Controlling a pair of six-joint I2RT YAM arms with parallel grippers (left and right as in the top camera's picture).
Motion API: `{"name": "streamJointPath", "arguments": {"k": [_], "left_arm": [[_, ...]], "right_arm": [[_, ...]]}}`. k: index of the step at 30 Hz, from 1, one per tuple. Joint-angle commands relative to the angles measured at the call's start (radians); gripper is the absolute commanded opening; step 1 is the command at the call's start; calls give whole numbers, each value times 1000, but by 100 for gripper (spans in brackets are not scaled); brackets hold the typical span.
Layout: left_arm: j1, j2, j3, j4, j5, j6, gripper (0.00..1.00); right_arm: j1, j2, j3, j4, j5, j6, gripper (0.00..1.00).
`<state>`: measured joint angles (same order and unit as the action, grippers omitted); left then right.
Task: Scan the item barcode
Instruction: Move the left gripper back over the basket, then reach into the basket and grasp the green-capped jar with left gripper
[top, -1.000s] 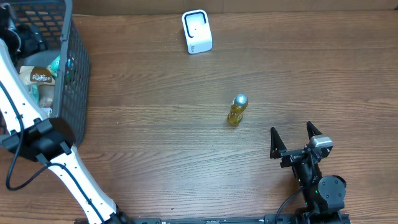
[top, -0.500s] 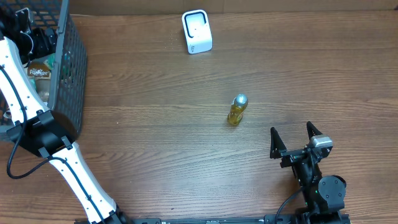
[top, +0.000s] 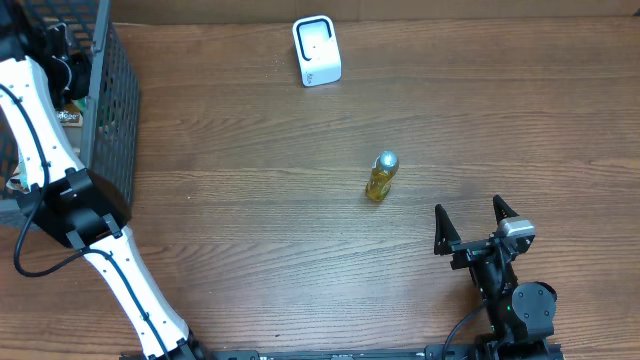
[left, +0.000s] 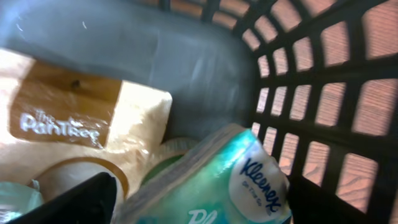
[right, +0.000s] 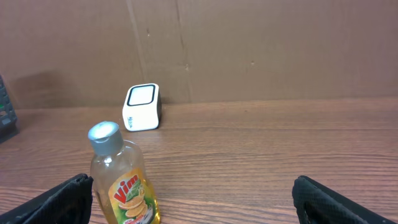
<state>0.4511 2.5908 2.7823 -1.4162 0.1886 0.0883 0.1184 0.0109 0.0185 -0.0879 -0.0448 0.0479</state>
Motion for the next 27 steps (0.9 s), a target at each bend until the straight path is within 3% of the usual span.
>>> {"name": "streamJointPath", "arguments": {"k": [1,5,27], "left_arm": [[-6,7,-17,-7,-51,-18,76],[0,-3,-15,-29,-69,-19,68],[24,-24,148,-216,-142,-109,67]], "right_arm": [[-3,-8,-11,6,5,-8,100],[-3,-8,-11,6,5,-8,100],[-3,-8,-11,6,5,-8,100]]}}
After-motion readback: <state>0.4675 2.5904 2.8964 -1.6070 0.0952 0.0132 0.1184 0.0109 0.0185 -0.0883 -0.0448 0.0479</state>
